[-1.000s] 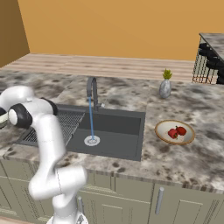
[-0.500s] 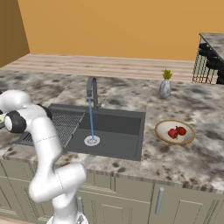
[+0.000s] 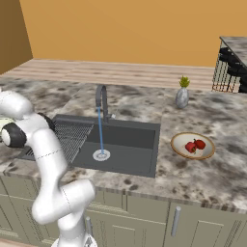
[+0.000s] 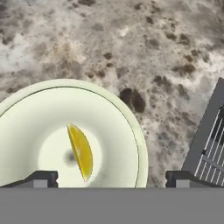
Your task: Pick the bell peppers from the sink and place them in one bowl. Place the lemon wedge in the other bowl. Then turn off the sink faucet.
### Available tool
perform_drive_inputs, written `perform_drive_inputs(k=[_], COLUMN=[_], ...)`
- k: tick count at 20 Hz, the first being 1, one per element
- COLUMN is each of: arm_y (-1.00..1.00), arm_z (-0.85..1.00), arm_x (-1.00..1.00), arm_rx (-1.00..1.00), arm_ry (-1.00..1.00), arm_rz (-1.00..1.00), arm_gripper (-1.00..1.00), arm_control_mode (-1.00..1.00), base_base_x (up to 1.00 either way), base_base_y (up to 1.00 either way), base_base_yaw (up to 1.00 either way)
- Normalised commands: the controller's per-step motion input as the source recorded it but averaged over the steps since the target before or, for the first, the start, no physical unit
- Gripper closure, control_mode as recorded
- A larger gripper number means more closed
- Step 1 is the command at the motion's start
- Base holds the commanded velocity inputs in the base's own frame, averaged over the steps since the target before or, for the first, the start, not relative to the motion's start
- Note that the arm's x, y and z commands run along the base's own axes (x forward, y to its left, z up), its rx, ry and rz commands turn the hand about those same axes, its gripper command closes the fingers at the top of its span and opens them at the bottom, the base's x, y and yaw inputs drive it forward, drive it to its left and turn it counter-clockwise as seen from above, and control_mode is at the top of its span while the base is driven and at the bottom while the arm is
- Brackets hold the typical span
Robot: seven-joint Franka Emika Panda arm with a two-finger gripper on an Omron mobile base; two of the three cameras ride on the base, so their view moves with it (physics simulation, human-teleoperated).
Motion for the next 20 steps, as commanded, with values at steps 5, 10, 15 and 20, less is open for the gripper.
perform_drive_inputs(k=[5, 10, 15, 20], arm_y=[-0.73, -0.81, -0.71, -0.70], arm_z=[0.54, 0.17, -0.27, -0.74], arm_x=[-0.36, -0.21, -0.18, -0.24], arm_rx=[0.05, 0.12, 0.14, 0.19], arm_ry=[0.00, -0.07, -0.18, -0.25], arm_rz=[-0.03, 0.01, 0.05, 0.11], arm_gripper=[-1.00, -1.00, -1.00, -1.00], arm_control_mode=[-1.00, -1.00, -1.00, -1.00], base_base_x=[0.00, 0.00, 0.00, 0.00], base_base_y=[0.00, 0.00, 0.00, 0.00], base_base_yaw=[0.00, 0.00, 0.00, 0.00])
